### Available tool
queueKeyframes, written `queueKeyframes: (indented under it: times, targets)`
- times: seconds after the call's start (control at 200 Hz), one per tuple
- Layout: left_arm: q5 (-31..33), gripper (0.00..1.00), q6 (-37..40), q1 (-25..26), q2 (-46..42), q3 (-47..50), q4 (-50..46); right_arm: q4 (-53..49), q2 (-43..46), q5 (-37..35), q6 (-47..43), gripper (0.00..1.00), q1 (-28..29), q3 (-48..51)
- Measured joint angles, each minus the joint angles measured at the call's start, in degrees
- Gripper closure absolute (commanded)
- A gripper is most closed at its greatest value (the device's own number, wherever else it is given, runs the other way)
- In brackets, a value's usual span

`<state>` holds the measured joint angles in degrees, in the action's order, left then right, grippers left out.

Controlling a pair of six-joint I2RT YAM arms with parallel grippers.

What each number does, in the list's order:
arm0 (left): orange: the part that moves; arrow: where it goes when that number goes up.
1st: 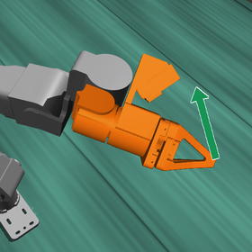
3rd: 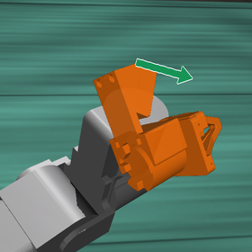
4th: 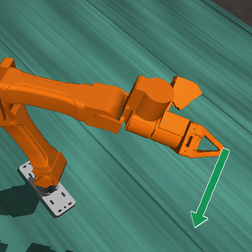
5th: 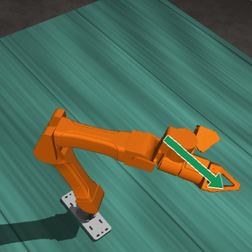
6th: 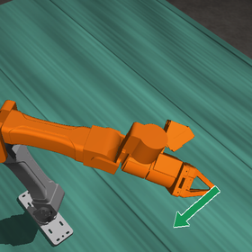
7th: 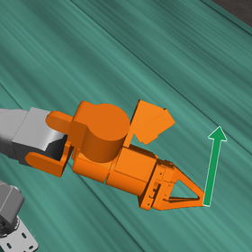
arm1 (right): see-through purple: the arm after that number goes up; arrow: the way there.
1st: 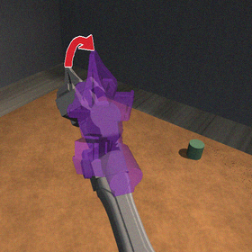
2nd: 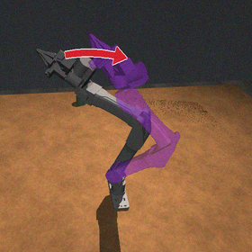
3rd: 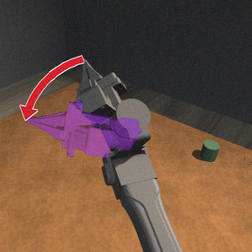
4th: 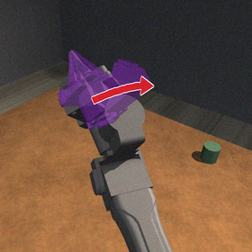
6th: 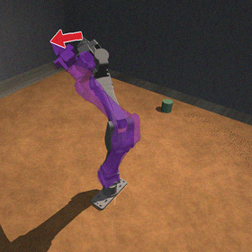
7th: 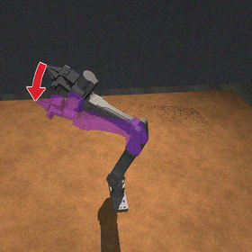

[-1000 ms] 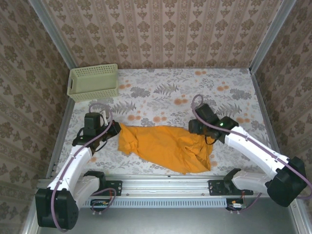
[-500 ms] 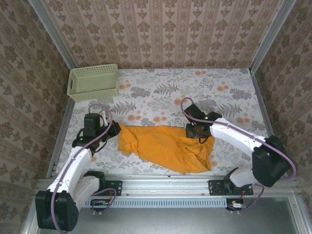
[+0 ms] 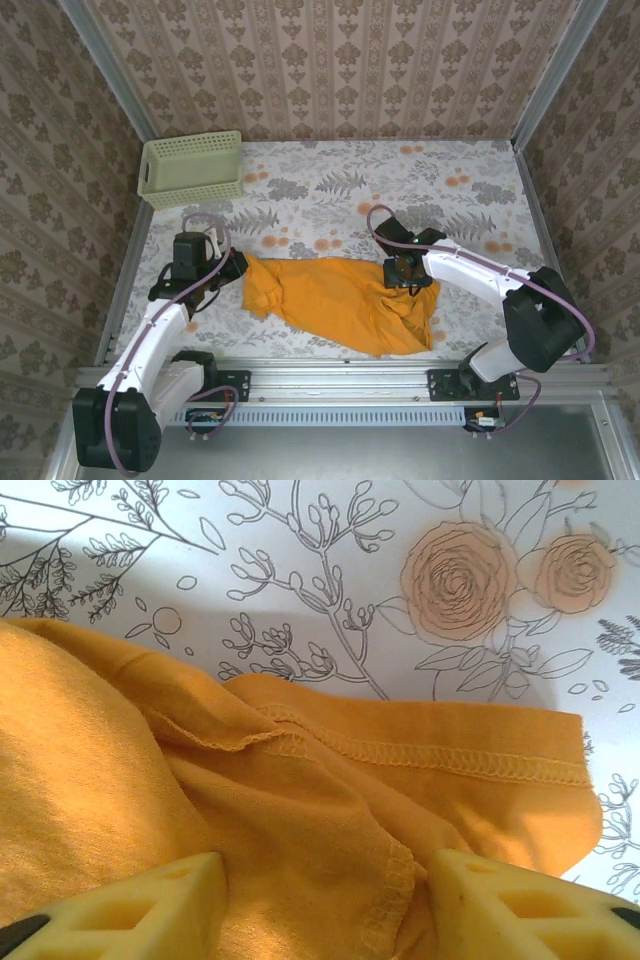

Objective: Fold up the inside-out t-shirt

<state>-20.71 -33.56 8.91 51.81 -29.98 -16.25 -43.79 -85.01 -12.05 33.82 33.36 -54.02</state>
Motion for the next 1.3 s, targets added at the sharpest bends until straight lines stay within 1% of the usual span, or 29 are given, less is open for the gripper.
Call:
queueKeyframes:
  times: [0.16, 0.265, 0.4, 0.565, 0.74, 0.89, 0.99, 1.09, 1.185, 1.3]
  targets:
    - [-0.02, 1.00, -0.02, 0.00, 0.00, 0.00, 0.00, -0.02, 0.81, 1.07, -0.24, 0.87, 0.00, 0.44]
    - [-0.07, 1.00, -0.02, 0.00, 0.28, -0.13, 0.00, -1.29, 5.22, -0.11, -0.52, 1.00, 0.02, 0.07]
    - [-0.31, 1.00, -0.02, 0.00, 0.74, -1.73, -0.13, -4.90, 12.72, -4.00, -2.45, 1.00, 0.07, -5.01]
    - [-0.48, 1.00, 0.02, 0.00, 0.70, -7.43, -0.31, -8.81, 19.08, -10.16, -5.51, 1.00, 0.09, -14.12]
    - [-0.46, 1.00, 0.76, 0.00, 0.04, -15.82, -1.55, -13.90, 21.73, -16.87, -9.57, 1.00, 0.07, -25.81]
    - [-1.07, 1.00, 1.36, 0.00, -1.90, -25.81, -1.33, -16.06, 23.76, -21.20, -13.29, 1.00, 0.07, -38.16]
    - [-2.23, 1.00, 1.46, 0.00, -3.65, -32.04, 0.37, -16.06, 26.45, -21.86, -15.74, 1.00, 0.09, -46.60]
    - [-4.20, 1.00, 1.40, 0.02, -5.90, -36.74, 3.17, -15.06, 30.05, -21.35, -17.73, 1.00, 0.09, -52.59]
    - [-6.69, 1.00, 0.96, 0.09, -7.48, -40.19, 5.99, -14.03, 33.14, -19.91, -19.30, 1.00, 0.13, -56.98]
    - [-9.57, 1.00, -0.11, 0.50, -9.27, -43.63, 9.29, -12.11, 34.77, -16.24, -20.41, 1.00, 0.17, -61.35]
